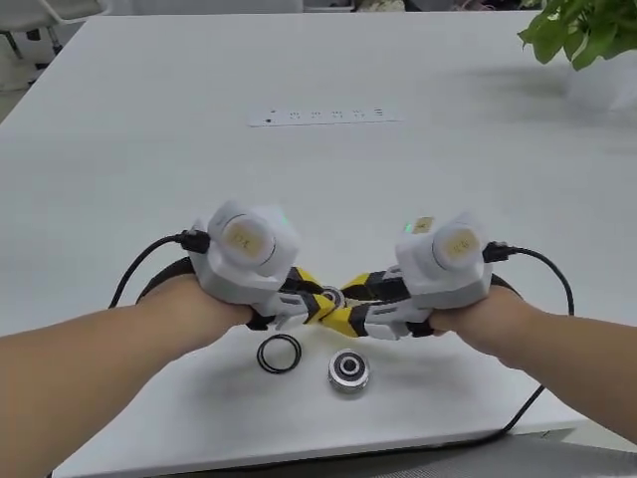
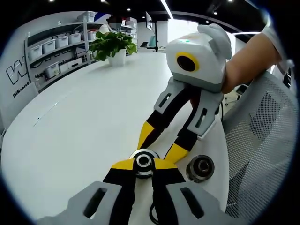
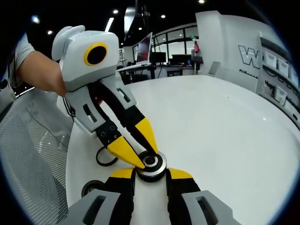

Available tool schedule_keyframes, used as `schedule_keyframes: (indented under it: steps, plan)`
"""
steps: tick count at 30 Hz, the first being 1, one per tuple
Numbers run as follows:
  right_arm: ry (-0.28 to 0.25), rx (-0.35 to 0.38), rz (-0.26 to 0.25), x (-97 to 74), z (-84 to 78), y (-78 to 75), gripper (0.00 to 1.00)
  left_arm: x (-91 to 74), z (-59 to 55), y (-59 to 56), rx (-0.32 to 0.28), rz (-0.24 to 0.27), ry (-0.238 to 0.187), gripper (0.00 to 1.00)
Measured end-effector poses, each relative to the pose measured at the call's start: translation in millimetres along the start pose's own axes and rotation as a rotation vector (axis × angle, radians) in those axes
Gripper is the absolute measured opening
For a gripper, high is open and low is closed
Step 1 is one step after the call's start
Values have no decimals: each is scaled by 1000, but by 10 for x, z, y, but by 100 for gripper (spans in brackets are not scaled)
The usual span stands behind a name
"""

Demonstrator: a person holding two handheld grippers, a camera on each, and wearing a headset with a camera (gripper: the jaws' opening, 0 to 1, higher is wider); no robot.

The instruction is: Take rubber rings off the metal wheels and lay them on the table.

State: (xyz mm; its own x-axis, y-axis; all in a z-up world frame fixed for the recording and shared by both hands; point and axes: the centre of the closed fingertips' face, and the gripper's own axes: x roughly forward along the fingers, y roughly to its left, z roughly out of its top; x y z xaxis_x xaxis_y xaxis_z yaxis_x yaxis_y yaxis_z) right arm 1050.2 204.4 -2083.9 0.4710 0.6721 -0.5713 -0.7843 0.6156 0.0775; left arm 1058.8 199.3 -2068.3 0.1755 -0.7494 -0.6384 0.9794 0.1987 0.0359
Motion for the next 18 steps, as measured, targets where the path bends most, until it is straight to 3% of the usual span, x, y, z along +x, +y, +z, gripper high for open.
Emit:
schedule_keyframes:
  steps: [18]
  plan:
    - [-17, 24, 3, -55, -10, -6, 19, 2, 0, -2, -5, 6, -2, 8]
